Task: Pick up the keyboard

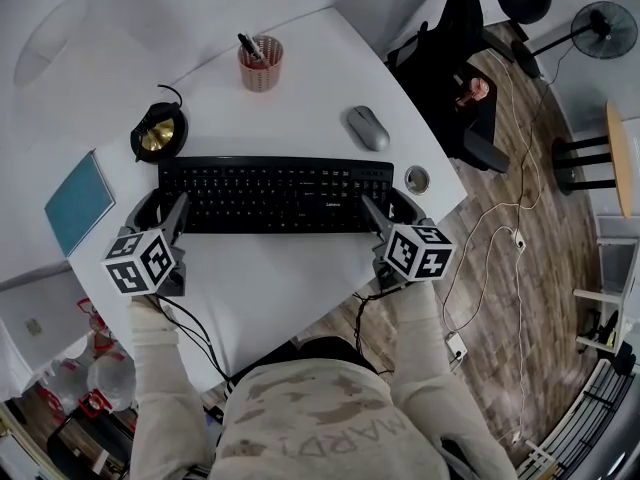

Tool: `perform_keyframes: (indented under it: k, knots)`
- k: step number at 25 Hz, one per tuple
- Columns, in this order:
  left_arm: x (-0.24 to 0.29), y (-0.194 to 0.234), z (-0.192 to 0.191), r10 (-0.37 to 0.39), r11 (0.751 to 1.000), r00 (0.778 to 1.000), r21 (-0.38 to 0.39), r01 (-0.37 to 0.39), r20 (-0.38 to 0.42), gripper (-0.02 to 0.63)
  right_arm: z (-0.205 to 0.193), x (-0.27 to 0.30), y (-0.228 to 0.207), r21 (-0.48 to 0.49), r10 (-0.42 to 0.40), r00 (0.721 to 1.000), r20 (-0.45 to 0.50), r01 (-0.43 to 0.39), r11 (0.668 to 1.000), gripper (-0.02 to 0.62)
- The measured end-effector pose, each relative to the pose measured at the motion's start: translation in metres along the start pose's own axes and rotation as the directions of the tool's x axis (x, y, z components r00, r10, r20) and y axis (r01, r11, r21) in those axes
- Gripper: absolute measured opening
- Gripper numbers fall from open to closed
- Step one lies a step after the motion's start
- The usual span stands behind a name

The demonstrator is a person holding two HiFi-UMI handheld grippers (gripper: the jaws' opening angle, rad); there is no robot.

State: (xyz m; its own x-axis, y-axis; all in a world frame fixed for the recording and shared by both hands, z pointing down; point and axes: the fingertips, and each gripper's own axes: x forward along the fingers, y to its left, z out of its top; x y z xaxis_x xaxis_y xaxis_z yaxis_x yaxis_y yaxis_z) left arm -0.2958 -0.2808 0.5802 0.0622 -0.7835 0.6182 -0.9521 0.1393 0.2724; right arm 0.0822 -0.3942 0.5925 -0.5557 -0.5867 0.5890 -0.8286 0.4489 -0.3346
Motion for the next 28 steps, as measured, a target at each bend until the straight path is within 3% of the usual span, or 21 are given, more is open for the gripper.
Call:
perform_keyframes:
  k: [14, 28]
  knots:
    - [-0.057, -0.02, 0.025, 0.021, 0.999, 0.987, 0.044, -0.028, 0.158, 0.261, 0.037, -0.051, 0.025, -0.078, 0.016, 0.989, 0.145, -0.004, 0.997, 0.288]
    - [-0.127, -0.047, 0.041, 0.018, 0.996, 0.957, 0.08, -0.043, 0.288, 0.261, 0.051, -0.112, 0.047, -0.121, 0.042, 0.968, 0.248, -0.012, 0.993, 0.288]
